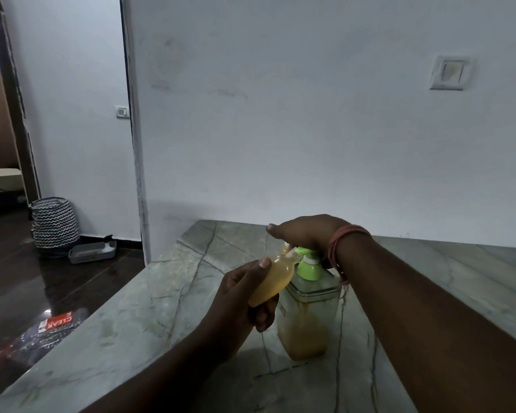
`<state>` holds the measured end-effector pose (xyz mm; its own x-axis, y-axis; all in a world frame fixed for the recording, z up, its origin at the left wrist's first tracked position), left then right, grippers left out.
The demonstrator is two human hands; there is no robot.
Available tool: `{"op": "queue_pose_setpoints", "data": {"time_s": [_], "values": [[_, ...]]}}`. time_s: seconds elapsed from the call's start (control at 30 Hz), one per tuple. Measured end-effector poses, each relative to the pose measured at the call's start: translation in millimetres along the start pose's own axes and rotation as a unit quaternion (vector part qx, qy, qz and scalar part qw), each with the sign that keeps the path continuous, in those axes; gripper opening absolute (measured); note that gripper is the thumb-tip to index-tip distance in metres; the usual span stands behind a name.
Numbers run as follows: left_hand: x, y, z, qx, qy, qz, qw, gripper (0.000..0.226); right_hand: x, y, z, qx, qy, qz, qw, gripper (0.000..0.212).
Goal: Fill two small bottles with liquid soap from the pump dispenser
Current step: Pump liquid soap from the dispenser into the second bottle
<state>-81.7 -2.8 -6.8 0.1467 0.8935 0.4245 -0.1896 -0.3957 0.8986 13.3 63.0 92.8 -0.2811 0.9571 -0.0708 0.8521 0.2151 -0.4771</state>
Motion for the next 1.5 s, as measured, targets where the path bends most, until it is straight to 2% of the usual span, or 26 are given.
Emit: {"op": "queue_pose_setpoints", "data": {"time_s": [0.2,0.3,0.53,0.7,0.97,1.1,1.17,1.23,1.3,1.37,1.43,1.5], "values": [[-1,-3,1,0.021,-0.021,0.002,1.0,0.044,1,2,-1,0.009,0.034,-0.012,0.999,0.064],[0,-2,1,0.022,-0.019,0.009,1.0,0.046,1,2,-2,-0.029,0.043,-0.005,0.999,0.064],[-3,-4,1,0.027,-0.006,0.011,1.0,0.048,-9,0,7,0.003,-0.012,-0.017,1.0,0.067],[1,-4,-3,0.028,0.003,0.012,1.0,0.041,1,0,-1,-0.054,0.044,-0.002,0.998,0.063],[1,-6,-3,0.023,-0.006,0.009,1.0,0.044,-9,2,5,0.005,-0.024,0.021,0.999,0.069],[4,-6,-5,0.021,-0.005,0.004,1.0,0.042,0,0,-4,0.0,0.046,0.006,0.999,0.063],[4,-7,-2,0.01,-0.02,-0.002,1.0,0.044,2,1,-5,-0.012,0.049,0.007,0.999,0.063],[3,-6,1,-0.002,-0.037,-0.013,0.999,0.044,-1,4,-7,0.055,0.048,0.006,0.997,0.065],[1,-5,3,-0.013,-0.053,-0.018,0.998,0.045,-5,14,-8,0.18,0.049,0.019,0.982,0.07],[-1,-4,6,-0.023,-0.065,-0.023,0.997,0.044,-10,28,-9,0.307,0.076,0.028,0.948,0.074],[-2,-5,5,-0.031,-0.069,-0.025,0.997,0.045,-16,43,-14,0.443,0.15,0.007,0.884,0.069],[-2,-4,4,-0.04,-0.064,-0.021,0.997,0.043,-32,63,-24,0.519,0.279,-0.044,0.807,0.058]]}}
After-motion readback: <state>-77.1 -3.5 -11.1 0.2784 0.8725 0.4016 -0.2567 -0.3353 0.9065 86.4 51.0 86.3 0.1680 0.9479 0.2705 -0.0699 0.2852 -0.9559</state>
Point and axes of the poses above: each hand's wrist, its own x-axis towards the middle knuckle, its own z-axis out of the palm, y = z × x, the point moved 9 cm from there along x, towards the middle knuckle, and after that the axes turned 9 degrees about x, right-handed, at the moved point
